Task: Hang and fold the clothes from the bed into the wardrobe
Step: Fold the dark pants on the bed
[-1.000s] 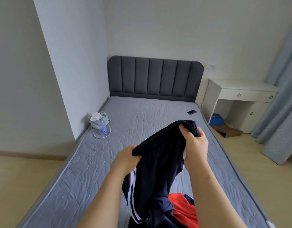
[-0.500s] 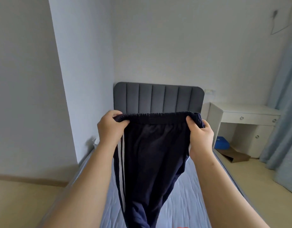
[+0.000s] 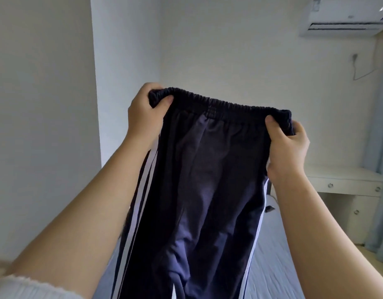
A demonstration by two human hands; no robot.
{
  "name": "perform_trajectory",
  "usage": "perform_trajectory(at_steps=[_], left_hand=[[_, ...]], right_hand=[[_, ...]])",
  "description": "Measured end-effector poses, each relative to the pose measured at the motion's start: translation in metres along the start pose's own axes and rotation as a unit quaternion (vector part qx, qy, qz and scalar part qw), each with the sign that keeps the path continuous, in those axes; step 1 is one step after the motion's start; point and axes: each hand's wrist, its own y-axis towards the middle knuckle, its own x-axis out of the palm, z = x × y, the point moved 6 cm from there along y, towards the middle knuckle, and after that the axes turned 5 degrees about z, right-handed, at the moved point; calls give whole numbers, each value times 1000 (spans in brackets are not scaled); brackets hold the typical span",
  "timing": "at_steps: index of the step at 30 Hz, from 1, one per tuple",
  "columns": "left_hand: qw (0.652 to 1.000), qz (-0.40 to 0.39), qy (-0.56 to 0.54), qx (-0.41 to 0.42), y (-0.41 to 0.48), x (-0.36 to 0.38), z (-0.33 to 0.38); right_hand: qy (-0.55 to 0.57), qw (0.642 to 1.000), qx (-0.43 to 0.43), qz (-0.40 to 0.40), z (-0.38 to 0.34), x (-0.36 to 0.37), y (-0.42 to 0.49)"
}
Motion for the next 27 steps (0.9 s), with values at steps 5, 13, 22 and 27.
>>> perform_trajectory(at_steps=[5, 13, 22, 27], left_hand=[[987, -121, 31, -100, -14, 5, -25], [891, -278, -60, -353, -38, -12, -71], [897, -254, -1, -361, -49, -30, -104], [844, -380, -43, -376, -67, -28, -97]], right_hand=[[-54, 996, 63, 22, 28, -16, -10], [-168, 979, 77, -87, 48, -10, -18], [-317, 929, 67, -180, 76, 8, -36], [-326, 924, 95, -173, 82, 8, -38]])
